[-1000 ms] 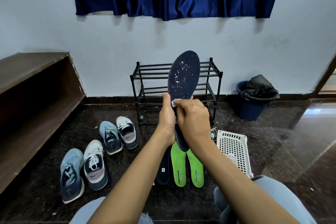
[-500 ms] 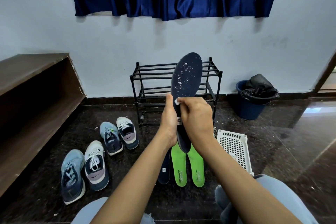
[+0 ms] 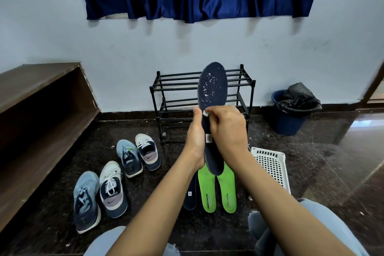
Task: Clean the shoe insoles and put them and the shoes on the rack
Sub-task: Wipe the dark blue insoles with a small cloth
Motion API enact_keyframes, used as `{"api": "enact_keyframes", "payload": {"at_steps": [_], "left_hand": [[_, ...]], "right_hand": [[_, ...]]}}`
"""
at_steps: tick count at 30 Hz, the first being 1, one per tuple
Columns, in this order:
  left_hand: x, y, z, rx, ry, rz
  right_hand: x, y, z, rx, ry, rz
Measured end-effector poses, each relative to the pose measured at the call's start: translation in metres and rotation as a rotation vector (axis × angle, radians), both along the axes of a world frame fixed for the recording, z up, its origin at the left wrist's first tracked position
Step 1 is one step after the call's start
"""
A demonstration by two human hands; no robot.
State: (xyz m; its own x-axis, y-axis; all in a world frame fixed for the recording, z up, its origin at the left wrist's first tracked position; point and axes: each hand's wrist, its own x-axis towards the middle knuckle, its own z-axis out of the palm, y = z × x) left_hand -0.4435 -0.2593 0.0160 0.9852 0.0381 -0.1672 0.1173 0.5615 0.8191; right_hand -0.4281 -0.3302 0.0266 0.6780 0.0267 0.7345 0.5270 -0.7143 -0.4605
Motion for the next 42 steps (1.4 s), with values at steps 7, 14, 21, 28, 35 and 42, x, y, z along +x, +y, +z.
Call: {"api": "enact_keyframes", "payload": {"at_steps": [7, 14, 21, 28, 35, 42], "left_hand": [[0.003, 0.024, 0.018, -0.048, -0.069, -0.086], [0.007, 0.023, 0.018, 0.012, -0.039, 0.041], [0.007, 0.012, 0.01, 0.078, -0.069, 0.06], [0.012, 0.024, 0.012, 0.108, -0.053, 0.094], [0.005, 0.01, 0.013, 0.059, -0.043, 0.109], [0.008, 0.016, 0.015, 0.126, -0.066, 0.189]], "right_hand": [[-0.014, 0.001, -0.003, 0.002, -0.051, 0.085], [-0.025, 0.011, -0.013, -0.034, 0.037, 0.114], [-0.017, 0.008, -0.005, -0.044, 0.019, 0.075], [-0.026, 0.016, -0.013, -0.087, 0.0, 0.068], [-0.008, 0.004, -0.005, -0.06, 0.061, 0.036], [-0.015, 0.006, -0.014, -0.129, 0.07, 0.08]]}}
